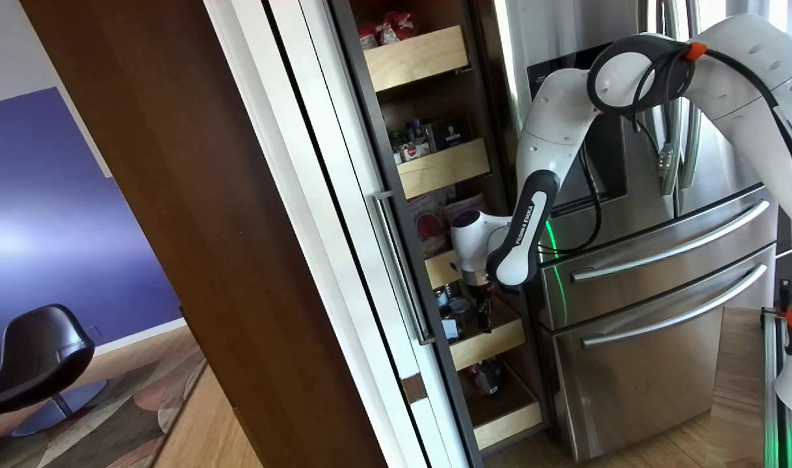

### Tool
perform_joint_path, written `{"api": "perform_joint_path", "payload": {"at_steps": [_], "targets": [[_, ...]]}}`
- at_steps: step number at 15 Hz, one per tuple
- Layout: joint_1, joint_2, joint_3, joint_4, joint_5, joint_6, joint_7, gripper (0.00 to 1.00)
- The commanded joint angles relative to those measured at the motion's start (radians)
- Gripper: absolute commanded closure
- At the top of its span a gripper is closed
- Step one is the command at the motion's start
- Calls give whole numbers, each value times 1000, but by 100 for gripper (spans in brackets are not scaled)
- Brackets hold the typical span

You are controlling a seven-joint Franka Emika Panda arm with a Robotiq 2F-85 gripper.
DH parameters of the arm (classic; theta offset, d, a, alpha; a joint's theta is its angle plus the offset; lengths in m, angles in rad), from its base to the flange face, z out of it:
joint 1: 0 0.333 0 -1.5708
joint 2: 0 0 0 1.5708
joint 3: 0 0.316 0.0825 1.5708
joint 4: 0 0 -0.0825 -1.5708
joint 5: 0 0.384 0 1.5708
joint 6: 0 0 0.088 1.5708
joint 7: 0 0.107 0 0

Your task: Pull out the second drawer from the bottom

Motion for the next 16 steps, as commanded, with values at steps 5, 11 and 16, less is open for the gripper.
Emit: {"api": "perform_joint_path", "payload": {"at_steps": [5,11,16], "targets": [[5,221,-40,203,12,-37,-197,0],[8,438,-84,416,-19,-16,-312,0],[-11,587,-93,608,-16,-18,-415,0]]}}
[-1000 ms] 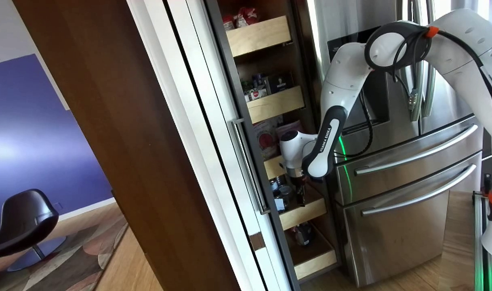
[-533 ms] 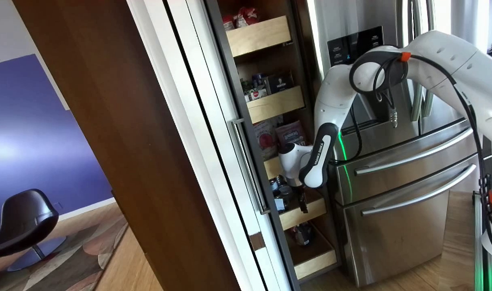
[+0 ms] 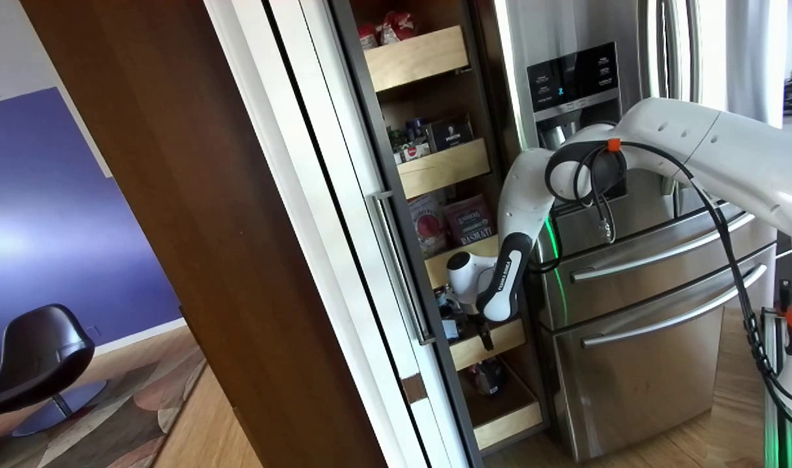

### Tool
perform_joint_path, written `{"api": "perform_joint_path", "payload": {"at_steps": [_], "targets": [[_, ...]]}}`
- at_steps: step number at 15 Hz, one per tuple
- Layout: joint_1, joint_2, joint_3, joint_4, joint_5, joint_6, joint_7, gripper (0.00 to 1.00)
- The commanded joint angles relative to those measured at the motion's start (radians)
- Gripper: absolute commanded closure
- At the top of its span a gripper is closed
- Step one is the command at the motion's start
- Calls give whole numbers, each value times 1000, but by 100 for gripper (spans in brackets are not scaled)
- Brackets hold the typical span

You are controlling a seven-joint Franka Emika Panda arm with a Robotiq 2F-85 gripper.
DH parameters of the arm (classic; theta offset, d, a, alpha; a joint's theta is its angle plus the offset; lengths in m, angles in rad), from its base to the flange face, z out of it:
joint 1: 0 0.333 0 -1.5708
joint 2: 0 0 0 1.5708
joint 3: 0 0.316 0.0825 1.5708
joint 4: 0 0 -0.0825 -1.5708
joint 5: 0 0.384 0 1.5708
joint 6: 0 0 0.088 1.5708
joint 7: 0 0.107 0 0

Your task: Pull out the second drawer from the bottom

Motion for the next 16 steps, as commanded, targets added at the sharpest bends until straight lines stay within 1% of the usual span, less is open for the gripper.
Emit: {"api": "perform_joint_path", "payload": {"at_steps": [1,2,6,11,14,16], "targets": [[-8,138,-14,176,-18,3,-70,0],[-16,162,-7,208,-11,-5,-90,0],[-19,262,-29,340,-19,2,-137,0],[-45,361,-14,472,-12,-2,-227,0],[-78,392,31,517,11,-38,-315,0],[-102,396,75,525,36,-84,-386,0]]}}
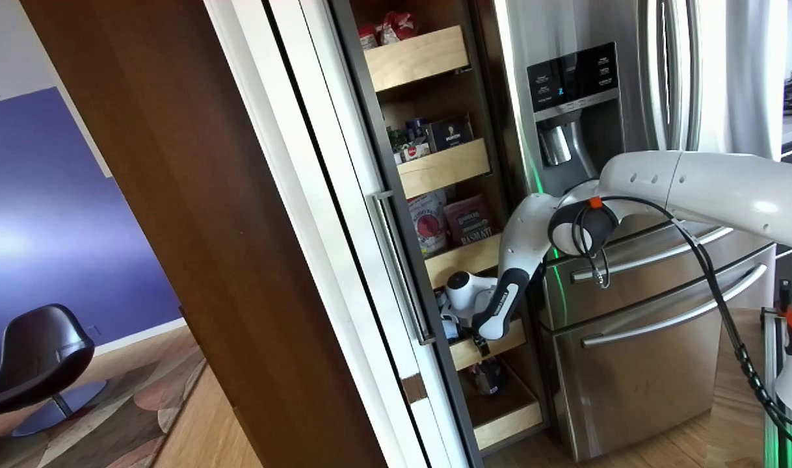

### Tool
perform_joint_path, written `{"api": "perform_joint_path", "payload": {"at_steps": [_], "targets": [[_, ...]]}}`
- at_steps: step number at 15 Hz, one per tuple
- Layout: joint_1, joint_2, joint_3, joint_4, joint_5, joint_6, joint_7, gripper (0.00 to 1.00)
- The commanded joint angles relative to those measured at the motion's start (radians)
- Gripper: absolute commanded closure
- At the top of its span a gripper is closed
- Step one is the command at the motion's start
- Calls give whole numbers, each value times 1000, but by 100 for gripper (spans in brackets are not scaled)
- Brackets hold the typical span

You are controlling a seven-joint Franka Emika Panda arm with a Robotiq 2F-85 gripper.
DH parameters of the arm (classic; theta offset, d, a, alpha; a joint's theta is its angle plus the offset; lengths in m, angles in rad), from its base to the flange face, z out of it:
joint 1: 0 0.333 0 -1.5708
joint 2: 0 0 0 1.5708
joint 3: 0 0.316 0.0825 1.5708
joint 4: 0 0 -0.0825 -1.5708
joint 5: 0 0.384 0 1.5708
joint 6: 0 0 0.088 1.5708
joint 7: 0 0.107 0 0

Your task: Pull out the second drawer from the bottom

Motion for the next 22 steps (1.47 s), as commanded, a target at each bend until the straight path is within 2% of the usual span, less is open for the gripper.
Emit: {"api": "perform_joint_path", "payload": {"at_steps": [1,7,9,14,22], "targets": [[-59,41,94,66,45,-100,-154,0],[-88,19,165,89,144,-302,-337,0],[-80,3,167,87,176,-383,-368,0],[-75,-13,202,74,171,-517,-382,0],[-48,23,221,84,178,-623,-338,0]]}}
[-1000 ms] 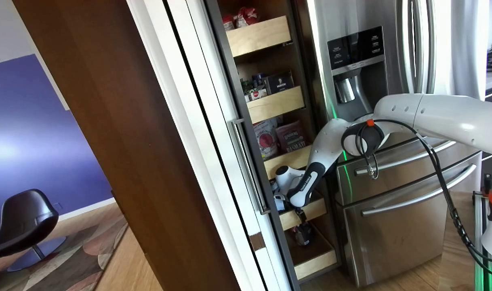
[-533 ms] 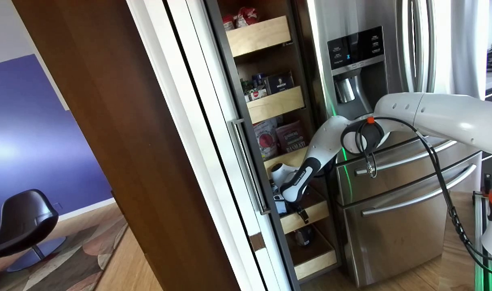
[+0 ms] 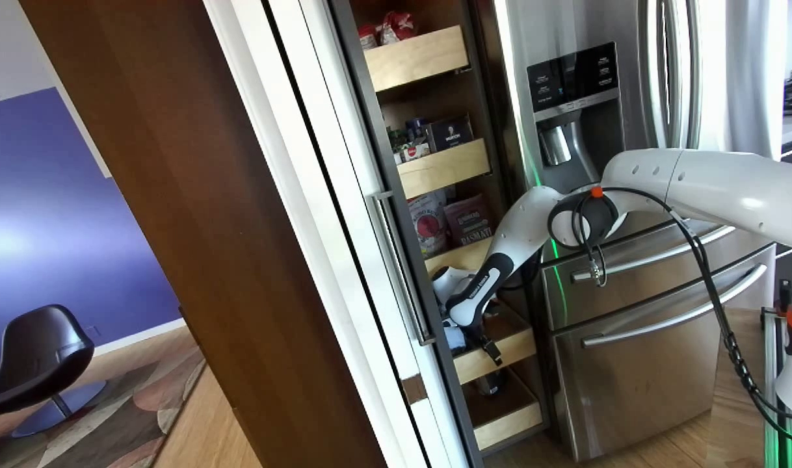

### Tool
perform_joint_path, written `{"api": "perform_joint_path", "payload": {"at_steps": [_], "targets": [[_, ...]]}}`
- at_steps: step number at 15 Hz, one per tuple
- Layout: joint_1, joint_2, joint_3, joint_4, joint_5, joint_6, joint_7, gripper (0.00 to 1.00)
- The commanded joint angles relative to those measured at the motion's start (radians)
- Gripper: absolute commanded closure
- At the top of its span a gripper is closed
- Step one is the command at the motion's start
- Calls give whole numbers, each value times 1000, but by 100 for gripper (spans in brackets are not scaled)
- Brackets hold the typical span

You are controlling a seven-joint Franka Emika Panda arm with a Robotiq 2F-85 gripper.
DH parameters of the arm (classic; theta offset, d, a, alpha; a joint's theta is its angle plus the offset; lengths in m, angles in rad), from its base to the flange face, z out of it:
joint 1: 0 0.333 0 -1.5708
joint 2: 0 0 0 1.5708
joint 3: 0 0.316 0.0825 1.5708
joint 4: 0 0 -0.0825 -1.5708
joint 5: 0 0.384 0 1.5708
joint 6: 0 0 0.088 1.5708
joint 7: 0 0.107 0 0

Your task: Pull out the second drawer from the bottom

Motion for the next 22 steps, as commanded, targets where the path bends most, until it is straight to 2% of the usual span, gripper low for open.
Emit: {"api": "perform_joint_path", "payload": {"at_steps": [1,3,5,7,11,14,18,20,22], "targets": [[28,30,40,-43,40,-117,27,0],[62,60,36,-33,96,-185,44,0],[70,74,59,-13,159,-286,73,0],[71,78,77,-11,225,-327,116,0],[44,29,110,-115,302,-249,204,0],[33,-29,108,-199,327,-148,264,0],[26,-158,99,-395,324,82,325,0],[28,-217,87,-483,317,153,366,0],[26,-279,78,-567,303,158,396,0]]}}
